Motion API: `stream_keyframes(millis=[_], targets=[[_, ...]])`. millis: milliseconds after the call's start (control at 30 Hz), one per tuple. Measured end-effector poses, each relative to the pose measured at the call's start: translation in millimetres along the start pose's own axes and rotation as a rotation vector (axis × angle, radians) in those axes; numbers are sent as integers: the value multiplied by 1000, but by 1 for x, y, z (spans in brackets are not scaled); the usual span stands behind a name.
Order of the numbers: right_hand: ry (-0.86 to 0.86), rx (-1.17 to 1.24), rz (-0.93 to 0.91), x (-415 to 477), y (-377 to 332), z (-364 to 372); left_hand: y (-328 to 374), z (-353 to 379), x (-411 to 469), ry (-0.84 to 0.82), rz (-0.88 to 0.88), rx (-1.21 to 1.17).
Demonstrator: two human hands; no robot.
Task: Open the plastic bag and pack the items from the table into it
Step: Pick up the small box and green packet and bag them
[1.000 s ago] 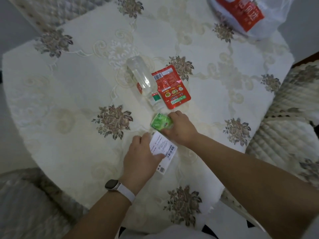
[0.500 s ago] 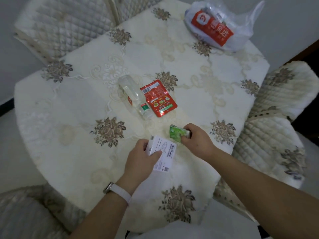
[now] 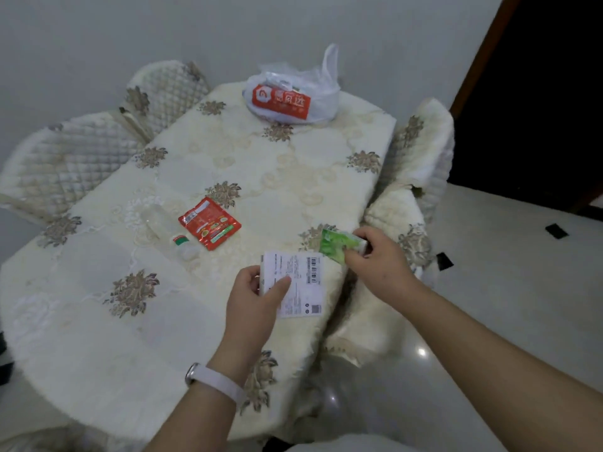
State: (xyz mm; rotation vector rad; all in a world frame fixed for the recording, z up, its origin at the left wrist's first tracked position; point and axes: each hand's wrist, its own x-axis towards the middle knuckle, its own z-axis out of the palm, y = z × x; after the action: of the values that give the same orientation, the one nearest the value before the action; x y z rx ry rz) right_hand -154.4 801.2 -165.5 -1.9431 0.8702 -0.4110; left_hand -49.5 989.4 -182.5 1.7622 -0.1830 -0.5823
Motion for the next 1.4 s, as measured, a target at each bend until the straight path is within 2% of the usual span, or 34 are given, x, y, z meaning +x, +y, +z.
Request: stream_keyframes(millis=[200,433,567,767,933,1167,1400], targets=[[160,137,88,-40,61,-126,23,116,-51,-60,84,-4],[435,152,205,-96,141,-250,44,245,-87,-299,141,39],[590,220,295,-121,179,-298,50,314,-94,-431,179,76],[709,188,413,-121,223,-348,45,409,-78,-569,148,102],[741,122,509,-75,261,-394,42,494,-36,-656,71,96],[666,40,550,63,276,-457,79,593,55,-673,7,62],[661,51,477,183,270,-518,150,678,138,-657,119,89]])
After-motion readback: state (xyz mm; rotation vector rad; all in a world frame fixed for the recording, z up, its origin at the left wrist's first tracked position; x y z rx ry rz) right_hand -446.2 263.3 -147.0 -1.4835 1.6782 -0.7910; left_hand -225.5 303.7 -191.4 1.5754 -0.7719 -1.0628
